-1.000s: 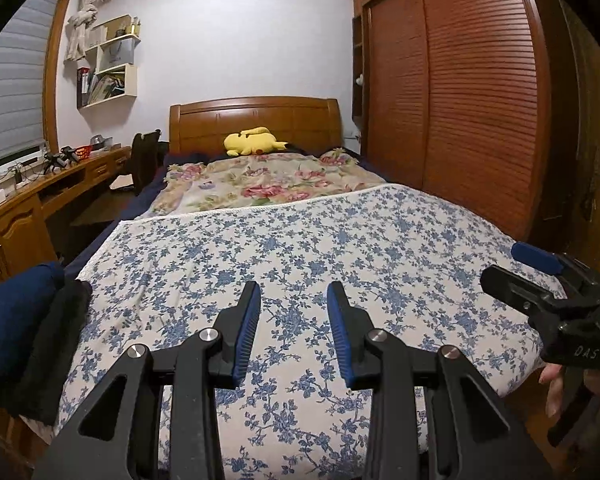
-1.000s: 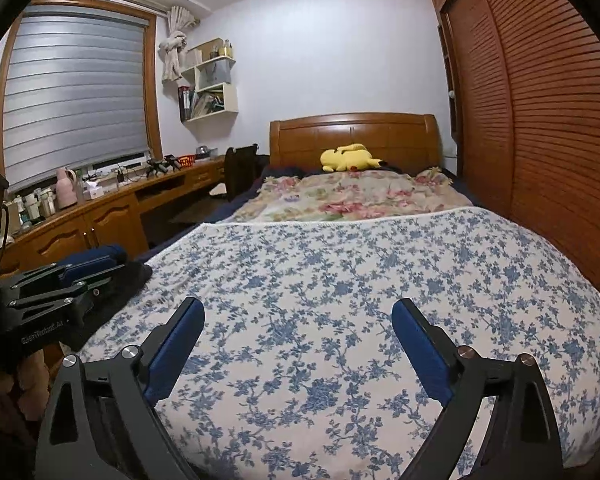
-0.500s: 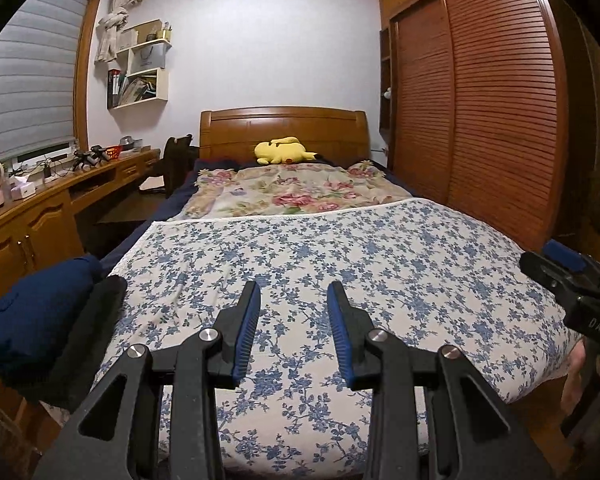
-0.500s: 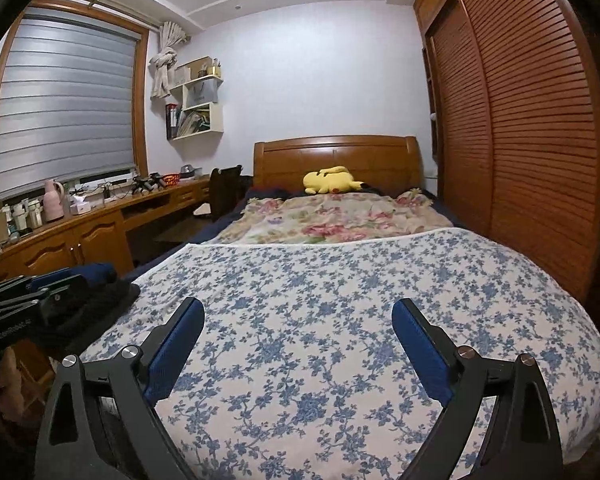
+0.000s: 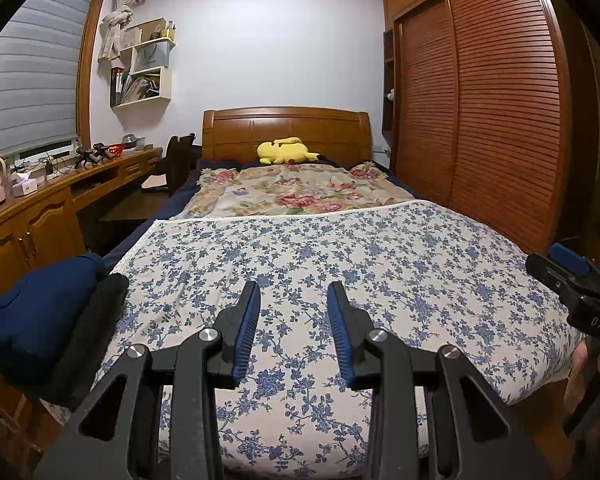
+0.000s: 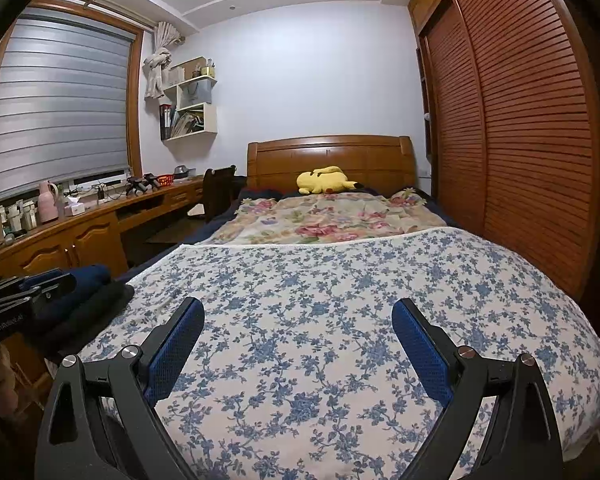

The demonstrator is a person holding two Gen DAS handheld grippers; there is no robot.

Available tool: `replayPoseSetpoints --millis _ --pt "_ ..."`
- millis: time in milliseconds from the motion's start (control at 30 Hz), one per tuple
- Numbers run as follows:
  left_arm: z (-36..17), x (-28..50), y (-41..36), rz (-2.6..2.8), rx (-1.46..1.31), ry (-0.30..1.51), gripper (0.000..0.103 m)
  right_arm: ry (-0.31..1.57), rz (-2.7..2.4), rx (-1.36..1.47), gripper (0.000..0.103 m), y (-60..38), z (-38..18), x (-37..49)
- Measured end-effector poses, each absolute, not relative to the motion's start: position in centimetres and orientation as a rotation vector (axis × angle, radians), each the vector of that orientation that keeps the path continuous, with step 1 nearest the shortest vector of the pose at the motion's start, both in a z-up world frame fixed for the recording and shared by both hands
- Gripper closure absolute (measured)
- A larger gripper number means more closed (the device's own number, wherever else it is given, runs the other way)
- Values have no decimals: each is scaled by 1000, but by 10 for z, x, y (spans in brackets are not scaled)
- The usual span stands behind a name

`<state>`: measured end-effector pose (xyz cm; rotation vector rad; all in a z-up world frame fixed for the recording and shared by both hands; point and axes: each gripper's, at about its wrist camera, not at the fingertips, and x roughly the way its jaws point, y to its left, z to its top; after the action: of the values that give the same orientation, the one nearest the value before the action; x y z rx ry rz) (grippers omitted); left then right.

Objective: Fold large clothes

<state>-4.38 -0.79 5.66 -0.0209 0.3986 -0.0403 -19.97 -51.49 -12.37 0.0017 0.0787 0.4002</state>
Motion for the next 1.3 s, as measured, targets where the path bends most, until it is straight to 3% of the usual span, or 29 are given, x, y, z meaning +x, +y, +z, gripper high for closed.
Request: replayPoseSetpoints --millis 1300 --pt "61 -43 -15 -38 -8 388 67 70 427 -16 8 -528 -125 -192"
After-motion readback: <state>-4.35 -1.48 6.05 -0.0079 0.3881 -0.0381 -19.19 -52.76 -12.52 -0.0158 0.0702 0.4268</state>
